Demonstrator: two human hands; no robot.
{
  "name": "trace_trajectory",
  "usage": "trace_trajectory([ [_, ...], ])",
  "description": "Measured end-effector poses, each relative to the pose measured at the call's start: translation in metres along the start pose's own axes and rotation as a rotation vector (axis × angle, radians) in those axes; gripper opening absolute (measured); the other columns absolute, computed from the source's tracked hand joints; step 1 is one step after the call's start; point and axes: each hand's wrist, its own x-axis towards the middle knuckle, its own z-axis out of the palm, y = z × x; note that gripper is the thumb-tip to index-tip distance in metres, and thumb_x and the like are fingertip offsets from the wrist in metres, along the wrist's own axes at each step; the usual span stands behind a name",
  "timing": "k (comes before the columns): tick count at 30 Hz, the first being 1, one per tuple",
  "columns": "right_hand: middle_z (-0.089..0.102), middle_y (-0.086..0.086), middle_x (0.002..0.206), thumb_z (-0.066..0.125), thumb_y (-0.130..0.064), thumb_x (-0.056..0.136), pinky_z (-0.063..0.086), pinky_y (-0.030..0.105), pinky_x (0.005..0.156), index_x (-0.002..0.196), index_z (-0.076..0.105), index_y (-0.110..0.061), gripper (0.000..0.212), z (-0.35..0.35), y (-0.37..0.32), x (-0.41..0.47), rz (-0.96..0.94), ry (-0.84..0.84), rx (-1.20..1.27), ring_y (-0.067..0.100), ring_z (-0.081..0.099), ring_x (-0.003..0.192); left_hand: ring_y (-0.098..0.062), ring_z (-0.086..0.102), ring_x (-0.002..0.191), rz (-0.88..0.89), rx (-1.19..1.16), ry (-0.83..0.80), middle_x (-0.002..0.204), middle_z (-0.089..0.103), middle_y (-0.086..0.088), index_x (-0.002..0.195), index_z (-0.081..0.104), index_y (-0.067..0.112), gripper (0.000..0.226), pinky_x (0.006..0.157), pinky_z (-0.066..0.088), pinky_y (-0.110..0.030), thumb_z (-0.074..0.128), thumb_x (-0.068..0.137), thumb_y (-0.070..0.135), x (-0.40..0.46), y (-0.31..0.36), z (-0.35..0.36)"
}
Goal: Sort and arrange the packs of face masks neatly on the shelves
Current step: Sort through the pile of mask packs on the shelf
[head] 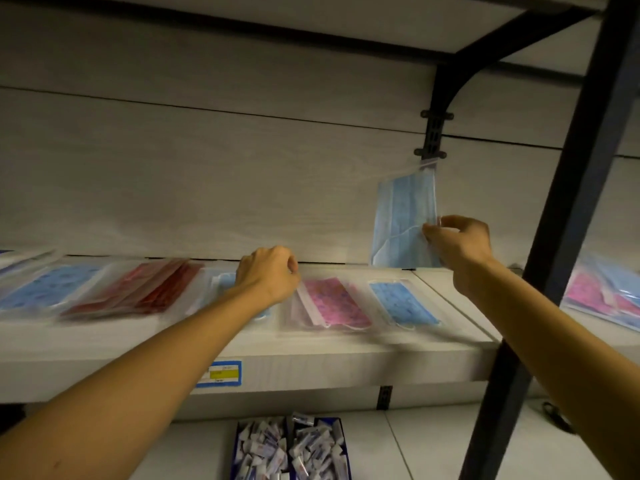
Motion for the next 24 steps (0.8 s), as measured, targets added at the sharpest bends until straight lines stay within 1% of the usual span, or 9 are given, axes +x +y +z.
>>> trace_trajectory([
  [3,0.065,0.009,0.104,0.062,-0.021,0.092,0.044,0.021,0.060,0.119,0.060,-0.011,0.028,-0.012,0.000,-0.008,0.017,-0.003,-0.002,0.015,0.060,0.080,-0.029,0.061,0.103,0.107,-0.058,-0.022,0.105,0.069,-0.002,0.096,0.068,0.024,0.016,0.083,0.044,-0.030,0.056,0.087,0.030,-0.006,0.033,0.008],
  [5,0.064,0.008,0.103,0.061,-0.020,0.093,0.044,0.021,0.058,0.117,0.059,-0.010,0.026,-0.019,0.001,-0.014,0.020,0.004,-0.011,0.014,0.060,0.080,-0.026,0.060,0.105,0.178,-0.076,-0.046,0.106,0.069,-0.001,0.098,0.068,0.026,0.018,0.085,0.043,-0.029,0.058,0.086,0.036,-0.012,0.056,0.016],
  [9,0.062,0.007,0.104,0.059,-0.019,0.094,0.049,0.026,0.069,0.117,0.058,-0.011,0.024,-0.028,0.000,-0.018,0.034,0.009,-0.008,0.017,0.060,0.085,-0.024,0.057,0.108,0.270,-0.053,-0.108,0.111,0.067,-0.002,0.109,0.067,0.027,0.031,0.090,0.041,-0.031,0.058,0.087,0.046,-0.021,0.095,0.033],
  [12,0.059,0.005,0.099,0.058,-0.019,0.095,0.050,0.030,0.075,0.114,0.056,-0.012,0.020,-0.031,-0.003,-0.018,0.046,-0.015,0.021,0.020,0.059,0.092,-0.024,0.052,0.117,0.286,-0.014,-0.167,0.122,0.063,-0.003,0.119,0.063,0.028,0.042,0.095,0.039,-0.031,0.054,0.088,0.055,-0.022,0.113,0.042],
  [15,0.055,0.001,0.092,0.057,-0.018,0.095,0.051,0.033,0.082,0.105,0.053,-0.016,0.011,-0.031,-0.004,-0.015,0.048,-0.040,0.055,0.021,0.057,0.093,-0.025,0.041,0.128,0.245,0.098,-0.263,0.136,0.052,-0.005,0.128,0.057,0.024,0.055,0.104,0.032,-0.034,0.048,0.088,0.062,-0.021,0.129,0.049],
  [17,0.053,0.000,0.090,0.057,-0.019,0.095,0.050,0.032,0.081,0.100,0.052,-0.017,0.007,-0.033,-0.005,-0.010,0.047,-0.055,0.067,0.019,0.056,0.088,-0.028,0.038,0.127,0.189,0.194,-0.346,0.135,0.051,-0.009,0.129,0.052,0.017,0.064,0.103,0.028,-0.036,0.045,0.087,0.064,-0.021,0.139,0.054],
  [18,0.053,0.000,0.089,0.057,-0.019,0.095,0.050,0.032,0.079,0.095,0.052,-0.018,0.005,-0.034,-0.006,-0.008,0.046,-0.060,0.078,0.018,0.056,0.085,-0.028,0.039,0.124,0.176,0.234,-0.375,0.130,0.053,-0.010,0.126,0.053,0.015,0.065,0.101,0.027,-0.038,0.045,0.086,0.065,-0.021,0.144,0.058],
  [21,0.054,0.001,0.087,0.056,-0.020,0.095,0.052,0.033,0.080,0.082,0.050,-0.022,0.015,-0.038,-0.003,0.001,0.042,-0.083,0.123,0.019,0.058,0.084,-0.029,0.044,0.117,0.136,0.266,-0.405,0.121,0.057,-0.010,0.119,0.054,0.013,0.059,0.098,0.028,-0.040,0.045,0.088,0.062,-0.018,0.154,0.071],
  [24,0.053,0.000,0.085,0.056,-0.019,0.096,0.052,0.032,0.080,0.079,0.048,-0.022,0.019,-0.041,0.000,0.005,0.032,-0.116,0.157,0.020,0.057,0.087,-0.026,0.046,0.114,0.135,0.272,-0.324,0.115,0.061,-0.007,0.111,0.059,0.016,0.043,0.095,0.028,-0.038,0.046,0.091,0.052,-0.016,0.161,0.075],
])
